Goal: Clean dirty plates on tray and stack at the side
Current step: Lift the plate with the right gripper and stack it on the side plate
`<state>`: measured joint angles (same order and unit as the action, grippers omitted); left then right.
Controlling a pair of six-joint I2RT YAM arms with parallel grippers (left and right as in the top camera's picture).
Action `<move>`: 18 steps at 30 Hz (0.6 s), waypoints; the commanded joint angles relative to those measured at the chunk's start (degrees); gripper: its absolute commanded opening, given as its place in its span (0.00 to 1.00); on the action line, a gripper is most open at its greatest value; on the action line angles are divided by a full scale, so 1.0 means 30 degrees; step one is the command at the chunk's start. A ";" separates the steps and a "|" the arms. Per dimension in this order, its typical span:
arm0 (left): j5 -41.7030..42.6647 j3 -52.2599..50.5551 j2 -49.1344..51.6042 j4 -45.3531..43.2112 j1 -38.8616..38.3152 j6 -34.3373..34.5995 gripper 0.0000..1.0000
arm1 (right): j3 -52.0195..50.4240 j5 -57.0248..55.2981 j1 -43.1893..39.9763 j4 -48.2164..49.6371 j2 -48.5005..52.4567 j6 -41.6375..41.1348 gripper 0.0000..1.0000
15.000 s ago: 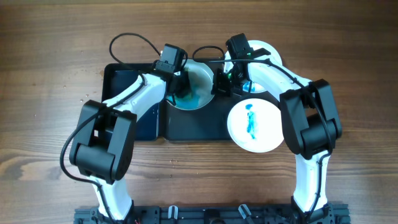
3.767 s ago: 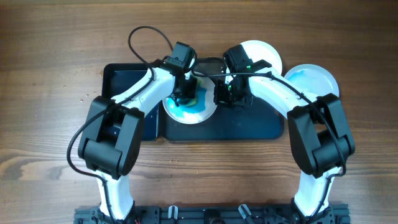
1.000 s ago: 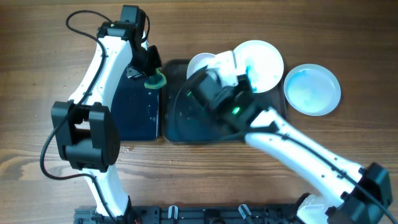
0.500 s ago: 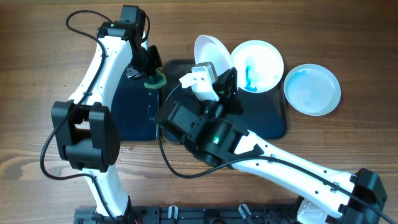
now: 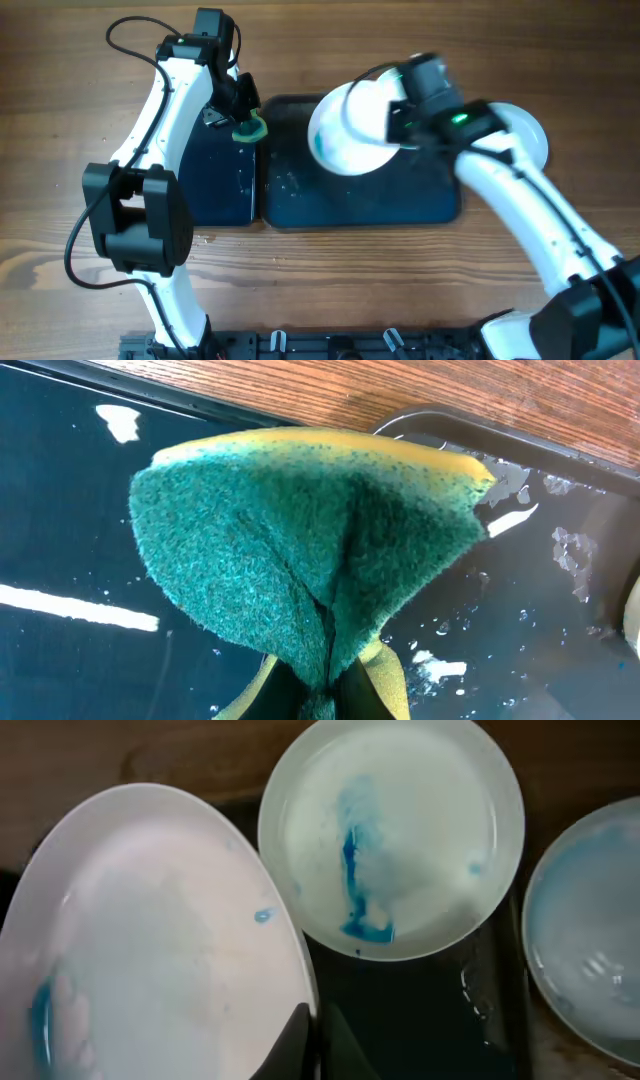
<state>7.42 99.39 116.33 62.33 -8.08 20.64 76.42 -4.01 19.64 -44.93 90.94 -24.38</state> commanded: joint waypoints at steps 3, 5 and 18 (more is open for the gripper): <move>0.0284 0.0372 -0.0313 -0.0051 -0.0022 -0.0306 0.04 | 0.0007 0.6331 -0.7832 -0.1362 -0.0168 0.1158 0.04; 0.0146 0.0372 -0.0313 -0.0051 -0.0022 -0.0313 0.04 | 0.0000 0.3963 -1.0244 -0.2157 -0.0138 0.1129 0.04; 0.0153 0.0364 -0.0313 -0.0051 -0.0022 -0.0306 0.04 | -0.3927 -0.1982 -1.4542 0.0393 -0.0095 0.0138 0.04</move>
<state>7.40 99.39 116.33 62.35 -8.08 20.62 67.26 -10.79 -24.23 -46.65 90.94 -22.96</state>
